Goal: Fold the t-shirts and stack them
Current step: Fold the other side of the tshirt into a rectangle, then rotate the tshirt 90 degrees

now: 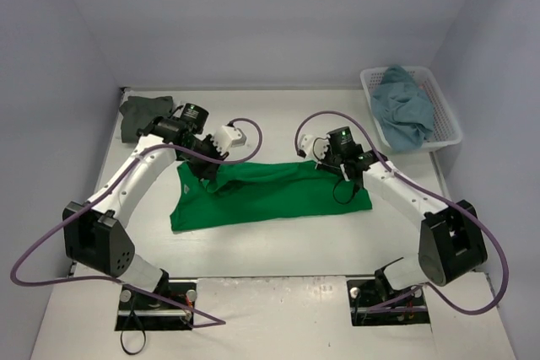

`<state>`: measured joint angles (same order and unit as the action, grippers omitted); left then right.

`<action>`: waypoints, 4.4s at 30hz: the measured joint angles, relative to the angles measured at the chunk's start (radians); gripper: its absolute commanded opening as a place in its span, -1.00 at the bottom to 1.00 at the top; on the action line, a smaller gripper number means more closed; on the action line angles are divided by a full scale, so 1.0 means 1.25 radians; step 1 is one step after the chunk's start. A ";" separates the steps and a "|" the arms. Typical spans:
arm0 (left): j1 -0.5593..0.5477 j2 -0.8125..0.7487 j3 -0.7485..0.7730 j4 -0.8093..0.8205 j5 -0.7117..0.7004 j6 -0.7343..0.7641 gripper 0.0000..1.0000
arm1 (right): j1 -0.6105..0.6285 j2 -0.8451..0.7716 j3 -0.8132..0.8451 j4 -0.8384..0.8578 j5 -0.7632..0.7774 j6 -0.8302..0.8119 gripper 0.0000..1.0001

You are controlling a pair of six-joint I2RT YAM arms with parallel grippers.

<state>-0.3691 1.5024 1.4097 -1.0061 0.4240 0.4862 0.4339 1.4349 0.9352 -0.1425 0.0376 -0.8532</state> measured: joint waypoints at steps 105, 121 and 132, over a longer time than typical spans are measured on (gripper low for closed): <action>-0.080 0.227 -0.173 0.148 -0.214 -0.125 -1.00 | 0.009 0.176 -0.036 -0.126 0.005 0.042 -1.00; 0.055 0.426 0.074 0.114 -0.121 -0.187 -1.00 | 0.017 0.153 -0.053 -0.138 -0.022 0.027 -1.00; 0.066 0.664 0.471 0.076 -0.109 -0.206 -0.98 | 0.222 0.092 -0.057 -0.190 -0.078 0.042 -1.00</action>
<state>-0.2863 2.3322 1.9987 -0.9115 0.2882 0.2287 0.7120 1.5497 0.8639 -0.3794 -0.0601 -0.8013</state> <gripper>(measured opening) 0.001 0.001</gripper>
